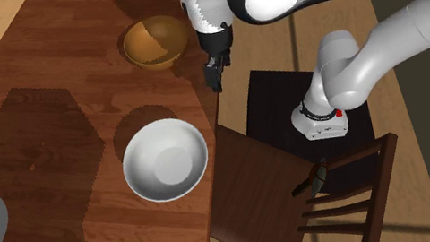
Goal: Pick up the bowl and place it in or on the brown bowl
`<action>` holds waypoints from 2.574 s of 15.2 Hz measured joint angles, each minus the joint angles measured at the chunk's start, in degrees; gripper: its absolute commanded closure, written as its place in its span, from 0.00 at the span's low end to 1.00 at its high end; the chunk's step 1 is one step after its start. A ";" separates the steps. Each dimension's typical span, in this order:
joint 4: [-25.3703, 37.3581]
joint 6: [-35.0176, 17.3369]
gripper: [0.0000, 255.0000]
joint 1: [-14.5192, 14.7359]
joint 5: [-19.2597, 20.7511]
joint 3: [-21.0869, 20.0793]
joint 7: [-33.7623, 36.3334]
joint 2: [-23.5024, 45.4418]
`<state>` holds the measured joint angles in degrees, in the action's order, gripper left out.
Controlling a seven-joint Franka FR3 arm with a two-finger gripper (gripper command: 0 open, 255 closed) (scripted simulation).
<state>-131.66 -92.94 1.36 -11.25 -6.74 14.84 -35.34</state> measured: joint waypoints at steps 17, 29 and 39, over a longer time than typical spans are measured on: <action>18.25 -7.49 0.00 3.42 -9.10 -6.98 10.84 20.65; 15.12 -11.03 1.00 3.86 -9.52 -7.78 10.79 20.85; 15.40 -10.65 1.00 3.85 -9.49 -7.75 10.88 20.79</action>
<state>-116.26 -103.59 5.22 -20.74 -14.48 25.72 -14.55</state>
